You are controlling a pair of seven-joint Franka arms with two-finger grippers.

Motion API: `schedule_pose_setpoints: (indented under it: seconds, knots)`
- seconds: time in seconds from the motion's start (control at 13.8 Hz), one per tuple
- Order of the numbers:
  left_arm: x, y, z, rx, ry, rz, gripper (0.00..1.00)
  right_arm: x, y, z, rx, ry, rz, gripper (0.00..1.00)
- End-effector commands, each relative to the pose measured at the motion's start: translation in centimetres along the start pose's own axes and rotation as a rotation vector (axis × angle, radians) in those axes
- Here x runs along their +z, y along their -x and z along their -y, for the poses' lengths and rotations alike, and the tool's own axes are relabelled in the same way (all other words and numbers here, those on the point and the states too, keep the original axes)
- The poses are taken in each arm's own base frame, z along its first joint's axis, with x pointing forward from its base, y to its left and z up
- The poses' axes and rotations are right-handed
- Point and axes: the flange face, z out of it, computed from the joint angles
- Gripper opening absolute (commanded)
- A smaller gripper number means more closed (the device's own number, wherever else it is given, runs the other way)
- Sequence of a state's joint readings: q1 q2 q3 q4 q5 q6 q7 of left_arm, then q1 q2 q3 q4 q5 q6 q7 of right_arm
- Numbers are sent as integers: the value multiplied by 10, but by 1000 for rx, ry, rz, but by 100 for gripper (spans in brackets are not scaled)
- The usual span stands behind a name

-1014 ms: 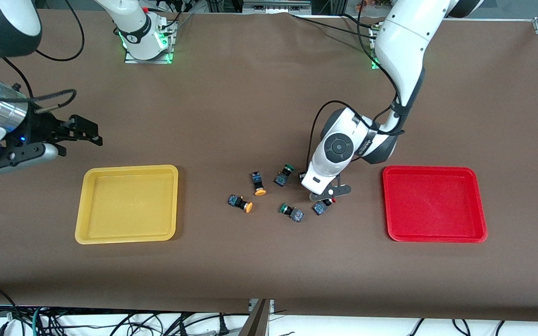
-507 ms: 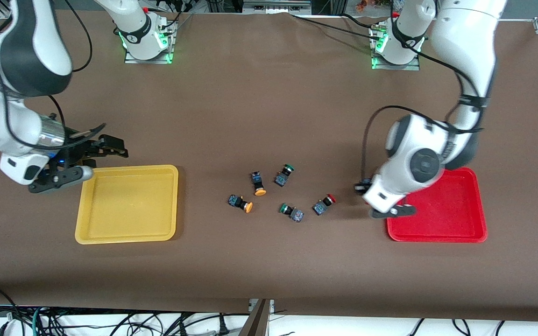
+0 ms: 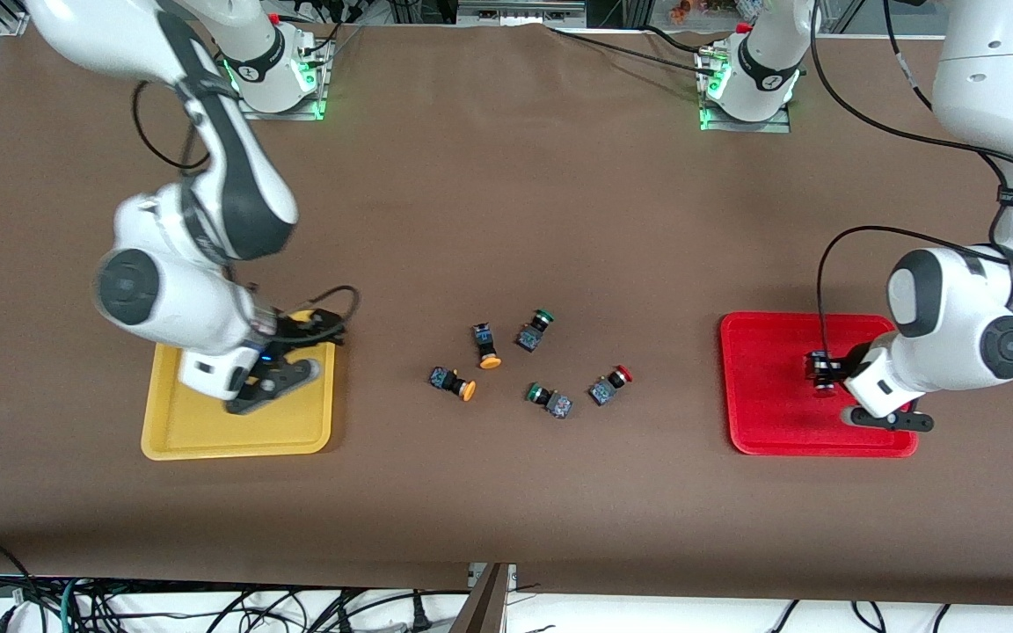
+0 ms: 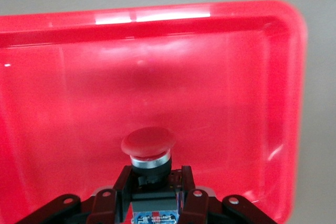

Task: Place red and yellow buttons in trays
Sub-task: 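Drop the red button in the red tray while the right gripper advances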

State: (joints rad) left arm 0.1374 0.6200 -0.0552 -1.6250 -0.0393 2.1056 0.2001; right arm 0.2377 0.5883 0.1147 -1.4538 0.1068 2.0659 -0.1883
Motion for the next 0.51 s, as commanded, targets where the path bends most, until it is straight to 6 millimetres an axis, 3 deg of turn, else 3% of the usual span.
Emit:
schedule_pose_setpoints:
  seconds: [0.0,0.07,0.22,0.43]
  knots:
    - [12,3,35,81,0,-22,0,46,-21,47,-109,17,-57,100]
    - [19,5,43,101,3,-18,0,64,-31,62,-159,20,-98,100]
    - [34,14,41,122,6,-5,1,95,-43,94,-277,41,-196,100]
    - [41,22,67,114,5,-28,1,128,-42,107,-324,44,-202,100]
